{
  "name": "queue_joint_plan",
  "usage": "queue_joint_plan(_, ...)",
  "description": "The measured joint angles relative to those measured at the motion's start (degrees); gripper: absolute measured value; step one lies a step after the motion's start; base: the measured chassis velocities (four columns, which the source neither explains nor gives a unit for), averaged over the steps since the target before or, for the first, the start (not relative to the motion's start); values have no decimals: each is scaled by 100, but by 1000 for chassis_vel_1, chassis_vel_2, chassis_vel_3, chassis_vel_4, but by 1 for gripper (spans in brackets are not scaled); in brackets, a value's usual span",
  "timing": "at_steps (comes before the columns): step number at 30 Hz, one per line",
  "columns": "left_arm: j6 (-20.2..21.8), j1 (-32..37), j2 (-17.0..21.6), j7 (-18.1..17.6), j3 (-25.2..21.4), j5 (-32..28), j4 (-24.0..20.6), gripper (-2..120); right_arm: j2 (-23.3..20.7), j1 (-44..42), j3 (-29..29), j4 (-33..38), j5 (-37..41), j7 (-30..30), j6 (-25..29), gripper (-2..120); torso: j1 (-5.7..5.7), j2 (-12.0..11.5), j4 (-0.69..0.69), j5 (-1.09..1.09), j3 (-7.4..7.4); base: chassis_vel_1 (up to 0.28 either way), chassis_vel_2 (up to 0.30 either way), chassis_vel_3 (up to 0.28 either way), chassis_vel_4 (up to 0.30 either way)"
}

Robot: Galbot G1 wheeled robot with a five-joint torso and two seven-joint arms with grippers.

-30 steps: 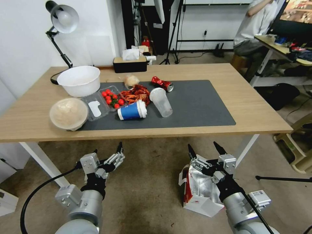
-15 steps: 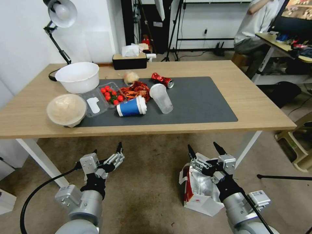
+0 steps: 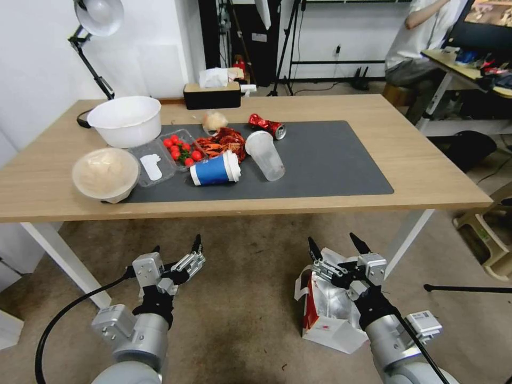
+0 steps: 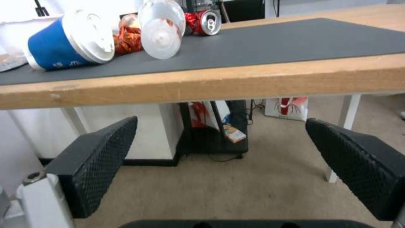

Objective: Pick up the food delivery bag from the floor and place it on the table.

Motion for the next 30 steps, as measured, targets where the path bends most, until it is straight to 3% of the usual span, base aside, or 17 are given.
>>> queue_joint_plan(30, -7, -3, 52, 16, -8, -4, 50, 100, -16, 74, 66, -129, 33, -36, 100, 100, -319, -788, 0, 0, -469, 0, 0, 0, 0)
